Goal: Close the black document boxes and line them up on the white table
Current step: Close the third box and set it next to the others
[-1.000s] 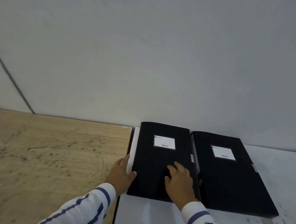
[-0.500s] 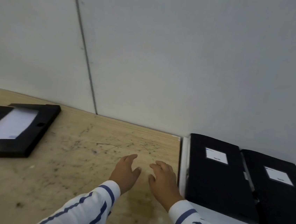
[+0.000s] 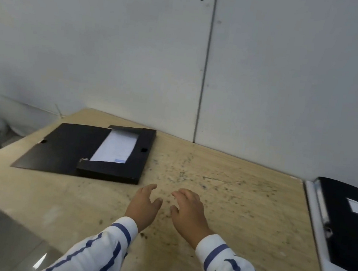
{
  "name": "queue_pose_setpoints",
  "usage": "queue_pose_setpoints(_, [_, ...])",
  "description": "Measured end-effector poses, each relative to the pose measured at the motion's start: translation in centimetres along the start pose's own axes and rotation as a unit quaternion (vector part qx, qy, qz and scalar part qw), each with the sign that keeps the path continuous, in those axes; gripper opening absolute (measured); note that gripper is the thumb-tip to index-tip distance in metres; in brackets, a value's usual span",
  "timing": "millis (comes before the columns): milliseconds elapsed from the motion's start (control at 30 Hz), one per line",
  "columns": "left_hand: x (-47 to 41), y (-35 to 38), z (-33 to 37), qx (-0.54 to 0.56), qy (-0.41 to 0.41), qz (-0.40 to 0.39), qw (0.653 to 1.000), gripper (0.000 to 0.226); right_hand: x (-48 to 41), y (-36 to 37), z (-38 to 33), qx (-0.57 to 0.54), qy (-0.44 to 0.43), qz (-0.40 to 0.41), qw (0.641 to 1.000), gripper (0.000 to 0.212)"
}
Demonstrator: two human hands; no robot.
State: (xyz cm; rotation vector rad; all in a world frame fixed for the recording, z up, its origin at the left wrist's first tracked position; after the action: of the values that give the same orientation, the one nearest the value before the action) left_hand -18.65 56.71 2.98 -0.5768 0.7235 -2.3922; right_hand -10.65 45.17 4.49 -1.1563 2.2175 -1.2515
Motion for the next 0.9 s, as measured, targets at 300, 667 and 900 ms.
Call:
queue_pose_setpoints(300, [-1.5, -7.3, -9.2, 0.101, -0.103, 0.071, 0.987, 0.046, -5.5, 5.5, -7.7, 0.011, -0.060, -0.041, 0.997, 0.043])
queue_pose_setpoints(667, [-7.2, -13.3, -17.4, 0.197, -0.228, 0.137, 0.944, 0.050, -16.0, 12.1, -10.0, 0.038, -0.092, -0.118, 0.988, 0.046])
queue_pose_setpoints(900, [-9.8, -18.5, -22.3, 0.324, -0.286, 0.232, 0.871, 0.057, -20.9, 15.3, -9.9, 0.122, -0.061, -0.137, 0.981, 0.057])
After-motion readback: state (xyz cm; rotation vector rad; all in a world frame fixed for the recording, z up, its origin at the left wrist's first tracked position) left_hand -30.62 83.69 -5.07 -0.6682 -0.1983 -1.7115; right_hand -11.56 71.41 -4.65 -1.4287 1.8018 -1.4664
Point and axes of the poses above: each hand's wrist, its own x-axis away from the middle knuckle, its own y-axis out of the palm, z = x × y, the point moved 10 cm from there along -x, towards the middle knuckle, and after that the axes turned 7 degrees about -z, right-handed, at the moved point
